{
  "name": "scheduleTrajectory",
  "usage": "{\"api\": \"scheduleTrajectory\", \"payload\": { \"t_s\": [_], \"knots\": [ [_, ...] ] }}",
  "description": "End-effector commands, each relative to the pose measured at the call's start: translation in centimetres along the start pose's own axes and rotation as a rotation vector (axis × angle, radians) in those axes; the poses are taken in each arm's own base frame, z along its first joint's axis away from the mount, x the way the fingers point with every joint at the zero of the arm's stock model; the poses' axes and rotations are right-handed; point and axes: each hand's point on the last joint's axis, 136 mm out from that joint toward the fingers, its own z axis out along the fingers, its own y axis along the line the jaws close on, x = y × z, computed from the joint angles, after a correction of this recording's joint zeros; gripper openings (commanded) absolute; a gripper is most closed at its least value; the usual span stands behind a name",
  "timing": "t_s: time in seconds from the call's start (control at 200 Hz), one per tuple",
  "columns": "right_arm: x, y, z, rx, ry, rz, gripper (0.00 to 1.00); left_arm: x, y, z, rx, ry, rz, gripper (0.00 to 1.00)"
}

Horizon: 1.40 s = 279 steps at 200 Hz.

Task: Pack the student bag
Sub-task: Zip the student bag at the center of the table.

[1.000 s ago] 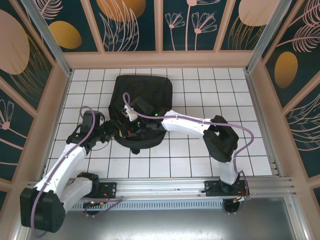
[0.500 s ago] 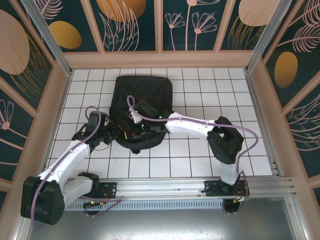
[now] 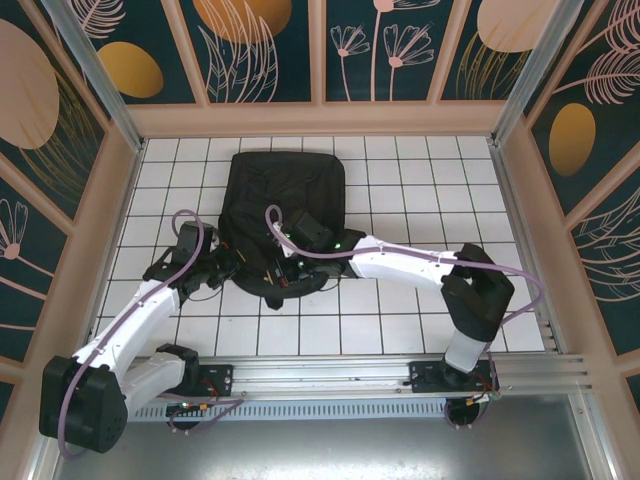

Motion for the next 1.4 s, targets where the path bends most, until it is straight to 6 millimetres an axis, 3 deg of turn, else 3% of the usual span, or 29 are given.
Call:
{"api": "scheduleTrajectory", "payload": {
  "t_s": [0.0,0.11,0.365,0.616,0.866,0.896,0.986,1.076,1.231,1.391],
  "knots": [
    [4.0,-2.6,-2.3,0.091,0.124,0.018,0.0,-3.2,2.6,-0.9,-0.143,-0.158,0.016,0.0],
    [3.8,-4.0,-3.3,0.109,0.104,0.042,0.0,-3.4,2.6,-1.3,-0.151,-0.172,0.032,0.0],
    [2.8,-5.3,-5.2,0.141,0.076,0.055,0.0,-3.9,2.9,-1.8,-0.174,-0.196,0.074,0.0],
    [1.4,-11.1,-8.5,0.316,0.008,0.151,0.0,-4.7,2.6,-2.1,-0.194,-0.223,0.107,0.0],
    [-0.5,-14.0,-11.0,0.418,-0.105,0.187,0.0,-5.9,2.2,-2.1,-0.216,-0.255,0.151,0.0],
    [-0.8,-13.5,-10.7,0.389,-0.105,0.188,0.0,-6.1,2.0,-2.1,-0.216,-0.257,0.151,0.0],
    [-1.1,-10.9,-9.5,0.249,-0.093,0.198,0.0,-6.3,0.6,-2.0,-0.178,-0.236,0.164,0.38],
    [-1.2,-7.8,-8.2,0.141,-0.069,0.199,0.0,-6.3,-0.9,-2.5,-0.14,-0.211,0.153,0.55],
    [-1.3,-1.9,-5.7,0.019,-0.022,0.144,0.0,-6.1,-1.5,-3.8,-0.115,-0.211,0.118,0.68],
    [-1.9,2.8,-2.8,-0.083,0.039,0.092,0.0,-5.3,1.4,-4.1,-0.238,-0.199,0.084,0.69]
  ]
}}
